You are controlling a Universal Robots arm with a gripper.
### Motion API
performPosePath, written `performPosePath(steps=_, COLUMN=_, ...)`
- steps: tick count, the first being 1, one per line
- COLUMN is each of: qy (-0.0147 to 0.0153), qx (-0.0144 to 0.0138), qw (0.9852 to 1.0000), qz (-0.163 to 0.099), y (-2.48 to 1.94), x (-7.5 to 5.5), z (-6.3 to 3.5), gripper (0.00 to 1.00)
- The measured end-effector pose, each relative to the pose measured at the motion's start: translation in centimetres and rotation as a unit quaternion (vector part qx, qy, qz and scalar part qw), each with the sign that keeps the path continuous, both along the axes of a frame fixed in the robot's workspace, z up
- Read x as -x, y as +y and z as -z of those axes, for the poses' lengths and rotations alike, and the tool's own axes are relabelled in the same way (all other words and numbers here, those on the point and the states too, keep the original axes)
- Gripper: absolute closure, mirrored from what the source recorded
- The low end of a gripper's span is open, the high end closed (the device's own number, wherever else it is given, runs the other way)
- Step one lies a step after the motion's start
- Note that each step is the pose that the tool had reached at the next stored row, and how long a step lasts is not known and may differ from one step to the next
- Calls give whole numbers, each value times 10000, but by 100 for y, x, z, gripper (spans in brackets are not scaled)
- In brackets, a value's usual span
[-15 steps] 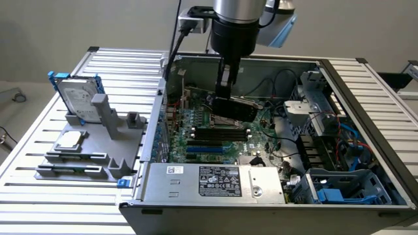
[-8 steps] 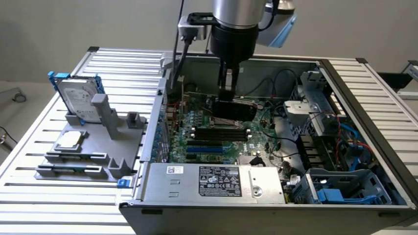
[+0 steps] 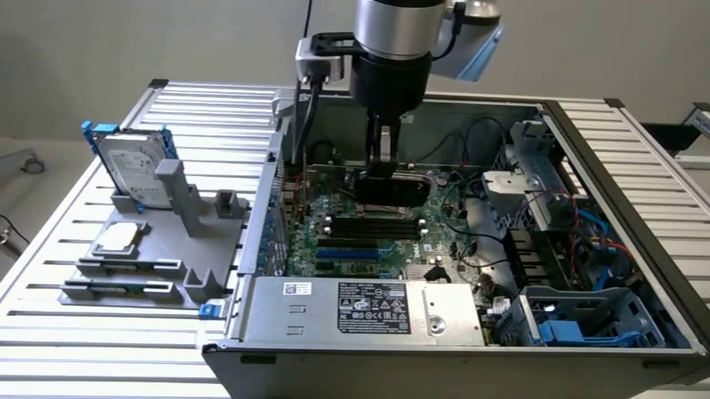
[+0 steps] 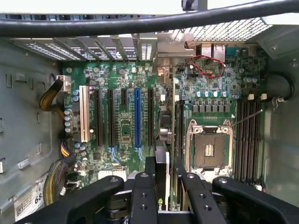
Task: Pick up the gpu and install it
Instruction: 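Insert the gpu into the slot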
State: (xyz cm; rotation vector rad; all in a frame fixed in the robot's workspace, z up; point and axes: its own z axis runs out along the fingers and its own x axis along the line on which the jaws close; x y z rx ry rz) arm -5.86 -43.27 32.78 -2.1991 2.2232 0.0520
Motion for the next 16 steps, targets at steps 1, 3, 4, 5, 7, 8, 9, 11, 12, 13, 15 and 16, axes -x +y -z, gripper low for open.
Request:
performPosePath(steps=1, qy=-6, qx=-14, qw=10000, qz=-2, y=-18, x=16, z=3, gripper=74)
performPosePath(steps=3, qy=-22, qx=-43, qw=10000, qz=-3, y=-65, x=48, z=8, gripper=74)
performPosePath(steps=4, qy=-29, qx=-53, qw=10000, qz=-3, y=-91, x=63, z=11, gripper=74)
performPosePath(steps=5, qy=-33, qx=-59, qw=10000, qz=-3, y=-119, x=81, z=13, gripper=74)
performPosePath(steps=7, qy=-40, qx=-72, qw=10000, qz=-4, y=-182, x=111, z=17, gripper=74)
performPosePath(steps=8, qy=-41, qx=-77, qw=10000, qz=-4, y=-212, x=118, z=19, gripper=74)
performPosePath(steps=9, qy=-41, qx=-82, qw=10000, qz=-4, y=-237, x=120, z=22, gripper=74)
performPosePath(steps=11, qy=-41, qx=-86, qw=10000, qz=-6, y=-263, x=122, z=28, gripper=74)
performPosePath(steps=12, qy=-41, qx=-86, qw=10000, qz=-6, y=-264, x=125, z=28, gripper=74)
performPosePath(steps=13, qy=-41, qx=-85, qw=10000, qz=-6, y=-268, x=128, z=28, gripper=74)
performPosePath(steps=15, qy=-41, qx=-86, qw=10000, qz=-6, y=-272, x=136, z=43, gripper=74)
performPosePath(steps=16, qy=-41, qx=-85, qw=10000, qz=-6, y=-276, x=139, z=53, gripper=74)
